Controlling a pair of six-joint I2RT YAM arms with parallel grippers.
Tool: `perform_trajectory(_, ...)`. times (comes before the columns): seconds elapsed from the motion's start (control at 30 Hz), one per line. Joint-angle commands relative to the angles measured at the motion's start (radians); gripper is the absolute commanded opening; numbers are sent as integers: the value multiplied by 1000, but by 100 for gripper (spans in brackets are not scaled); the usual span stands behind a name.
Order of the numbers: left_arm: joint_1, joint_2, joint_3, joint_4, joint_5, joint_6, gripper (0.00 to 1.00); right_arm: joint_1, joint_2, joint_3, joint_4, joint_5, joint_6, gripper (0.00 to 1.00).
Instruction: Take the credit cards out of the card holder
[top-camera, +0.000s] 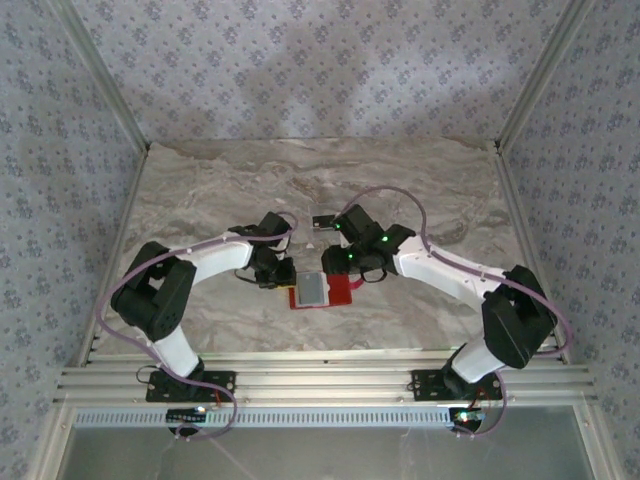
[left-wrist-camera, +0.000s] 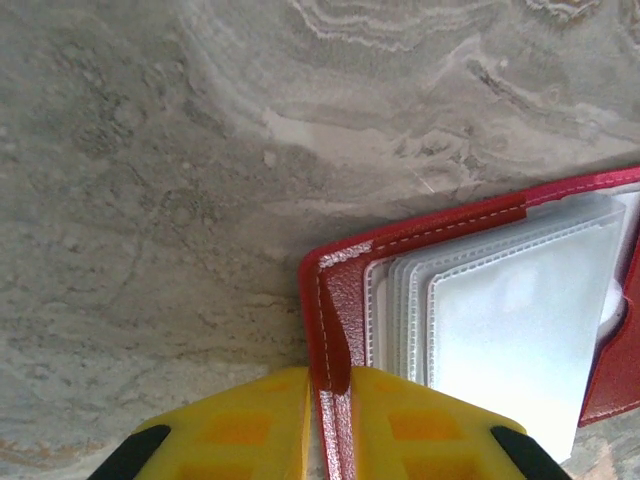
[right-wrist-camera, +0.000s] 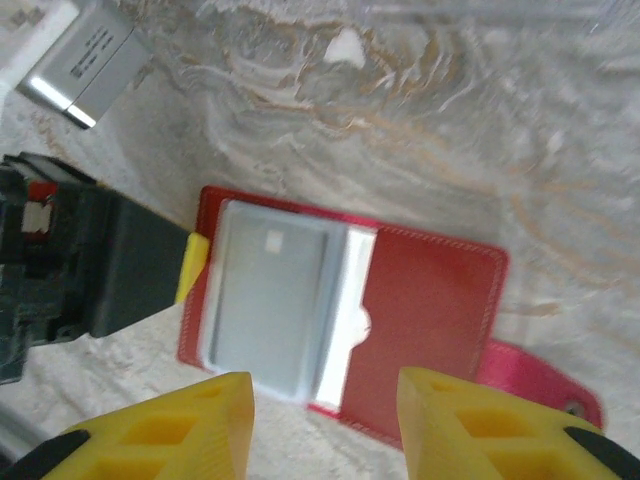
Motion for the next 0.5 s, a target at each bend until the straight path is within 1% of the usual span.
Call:
perform_trajectory(0.0, 13, -55, -11, 7, -23, -14, 18, 33, 40, -1, 2, -55, 124, 41)
perform_trajectory(0.1, 46, -106, -52, 20, -22, -20, 19, 64, 75, 23, 14, -67, 157, 40)
perform_trajectory(0.17, 73, -139, -82, 30, -21, -20, 19, 78, 112, 43, 33, -98, 174, 40)
perform_trajectory(0.33, 142, -207, -149, 45, -7, -16, 19, 104, 218, 127, 39, -137, 179, 40)
perform_trajectory(0.47, 166, -247, -178, 35, -1, -5, 19, 120, 292, 179, 46, -164, 177, 40)
